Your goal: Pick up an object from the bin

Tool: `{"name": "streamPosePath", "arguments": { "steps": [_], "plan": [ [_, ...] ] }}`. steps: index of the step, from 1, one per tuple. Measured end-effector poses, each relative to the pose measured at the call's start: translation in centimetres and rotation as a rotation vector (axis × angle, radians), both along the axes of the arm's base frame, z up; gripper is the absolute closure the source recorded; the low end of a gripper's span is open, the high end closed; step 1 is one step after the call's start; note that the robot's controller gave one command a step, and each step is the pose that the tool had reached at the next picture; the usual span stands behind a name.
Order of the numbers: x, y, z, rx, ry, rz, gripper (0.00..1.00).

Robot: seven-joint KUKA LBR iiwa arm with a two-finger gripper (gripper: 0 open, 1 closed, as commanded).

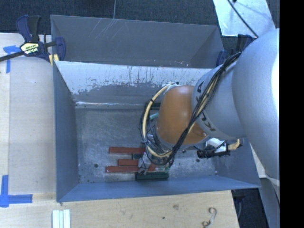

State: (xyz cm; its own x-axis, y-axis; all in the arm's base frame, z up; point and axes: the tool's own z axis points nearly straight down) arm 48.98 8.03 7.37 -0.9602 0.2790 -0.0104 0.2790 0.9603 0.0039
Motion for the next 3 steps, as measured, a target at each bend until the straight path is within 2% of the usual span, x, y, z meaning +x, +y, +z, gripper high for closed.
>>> {"name": "streamPosePath", "arguments": {
  "steps": [1,2,3],
  "plan": [
    [0.1,-0.1,1.3,-0.001,0.006,-0.001,1.00],
    [0.3,-0.2,5.5,0.000,0.005,0.000,1.00],
    [0.5,-0.2,11.7,0.000,0.003,0.001,1.00]
  ]
}}
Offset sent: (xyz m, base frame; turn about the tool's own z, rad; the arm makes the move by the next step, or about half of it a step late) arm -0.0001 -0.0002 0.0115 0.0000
